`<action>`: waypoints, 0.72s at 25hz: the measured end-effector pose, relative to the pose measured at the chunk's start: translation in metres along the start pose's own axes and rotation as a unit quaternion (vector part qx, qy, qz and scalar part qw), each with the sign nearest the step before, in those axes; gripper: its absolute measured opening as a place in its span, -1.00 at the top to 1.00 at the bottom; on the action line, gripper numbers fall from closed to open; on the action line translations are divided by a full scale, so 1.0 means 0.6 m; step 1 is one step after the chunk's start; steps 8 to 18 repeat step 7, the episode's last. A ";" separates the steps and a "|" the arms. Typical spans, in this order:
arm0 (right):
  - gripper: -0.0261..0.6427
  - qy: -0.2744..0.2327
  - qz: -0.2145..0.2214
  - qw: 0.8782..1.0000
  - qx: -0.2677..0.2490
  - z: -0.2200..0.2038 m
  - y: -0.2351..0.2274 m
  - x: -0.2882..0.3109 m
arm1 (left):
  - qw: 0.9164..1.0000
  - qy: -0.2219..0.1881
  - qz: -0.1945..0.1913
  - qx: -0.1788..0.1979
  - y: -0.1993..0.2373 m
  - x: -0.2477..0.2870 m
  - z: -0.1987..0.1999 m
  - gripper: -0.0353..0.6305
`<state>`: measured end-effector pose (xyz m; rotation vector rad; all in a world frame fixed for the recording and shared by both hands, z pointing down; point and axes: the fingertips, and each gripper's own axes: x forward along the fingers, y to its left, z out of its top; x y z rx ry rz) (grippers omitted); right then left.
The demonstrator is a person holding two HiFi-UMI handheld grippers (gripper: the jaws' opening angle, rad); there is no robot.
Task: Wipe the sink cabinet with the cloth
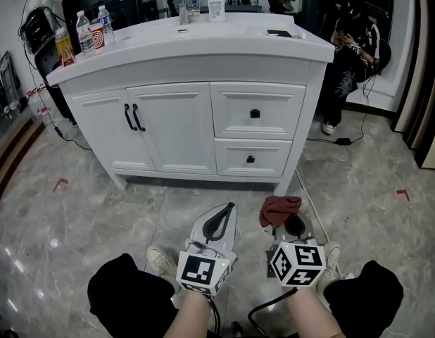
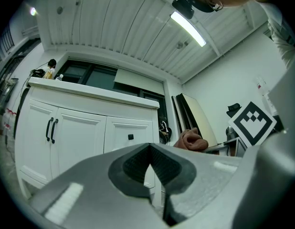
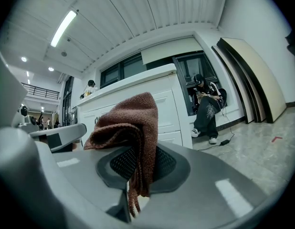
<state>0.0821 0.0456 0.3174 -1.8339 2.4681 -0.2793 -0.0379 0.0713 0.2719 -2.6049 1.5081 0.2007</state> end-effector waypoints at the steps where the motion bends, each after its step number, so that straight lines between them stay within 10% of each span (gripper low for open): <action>1: 0.69 0.000 0.001 1.000 -0.001 0.000 0.002 0.000 | 1.000 0.001 0.001 -0.001 0.000 0.000 0.002 0.89; 18: 0.69 0.003 0.002 1.000 0.008 0.002 0.001 -0.001 | 1.000 0.004 0.001 -0.002 -0.002 0.004 0.003 0.89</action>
